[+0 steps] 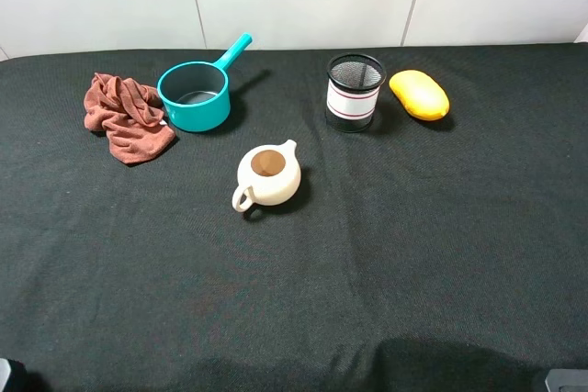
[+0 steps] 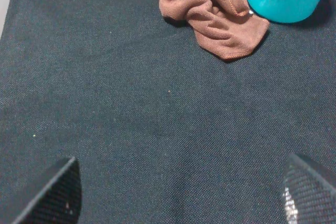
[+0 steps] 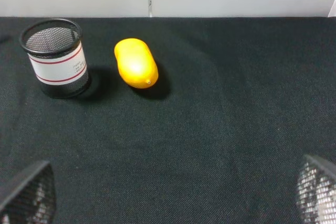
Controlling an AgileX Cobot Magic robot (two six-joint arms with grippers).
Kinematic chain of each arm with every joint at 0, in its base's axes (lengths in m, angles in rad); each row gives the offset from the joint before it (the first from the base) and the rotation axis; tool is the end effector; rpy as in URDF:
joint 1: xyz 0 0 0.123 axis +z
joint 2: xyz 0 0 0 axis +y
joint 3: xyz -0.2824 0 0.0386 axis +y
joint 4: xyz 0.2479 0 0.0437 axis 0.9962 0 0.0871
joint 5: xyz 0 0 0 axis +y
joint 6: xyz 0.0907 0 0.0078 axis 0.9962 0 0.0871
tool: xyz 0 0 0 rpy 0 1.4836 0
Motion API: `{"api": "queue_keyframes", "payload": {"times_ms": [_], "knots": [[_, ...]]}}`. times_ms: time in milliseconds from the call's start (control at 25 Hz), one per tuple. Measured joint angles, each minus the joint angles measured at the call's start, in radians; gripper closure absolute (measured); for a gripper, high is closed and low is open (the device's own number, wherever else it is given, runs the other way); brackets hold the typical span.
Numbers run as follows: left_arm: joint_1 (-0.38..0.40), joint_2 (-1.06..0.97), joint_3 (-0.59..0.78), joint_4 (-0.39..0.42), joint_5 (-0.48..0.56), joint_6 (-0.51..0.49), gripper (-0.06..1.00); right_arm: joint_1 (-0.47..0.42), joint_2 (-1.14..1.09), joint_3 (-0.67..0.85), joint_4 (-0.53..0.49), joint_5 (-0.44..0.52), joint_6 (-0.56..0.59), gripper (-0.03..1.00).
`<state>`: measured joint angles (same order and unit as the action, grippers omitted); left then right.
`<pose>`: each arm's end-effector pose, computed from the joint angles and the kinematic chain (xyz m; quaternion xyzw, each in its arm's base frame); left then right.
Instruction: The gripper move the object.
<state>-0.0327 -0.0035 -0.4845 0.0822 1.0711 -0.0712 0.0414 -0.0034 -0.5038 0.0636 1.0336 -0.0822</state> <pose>-0.0040 0.0067 0.2722 -0.0181 0.8581 0.0144 0.5130 -0.0050 0.0048 0.2806 -0.0530 0.8421 0.0208 0.5364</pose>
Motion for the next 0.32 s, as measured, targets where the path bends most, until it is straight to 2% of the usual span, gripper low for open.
{"api": "queue_keyframes", "payload": {"times_ms": [320], "knots": [[0.000,0.000,0.000,0.000,0.000,0.000,0.18,0.000,0.000,0.000,0.000,0.000,0.000,0.27]]}}
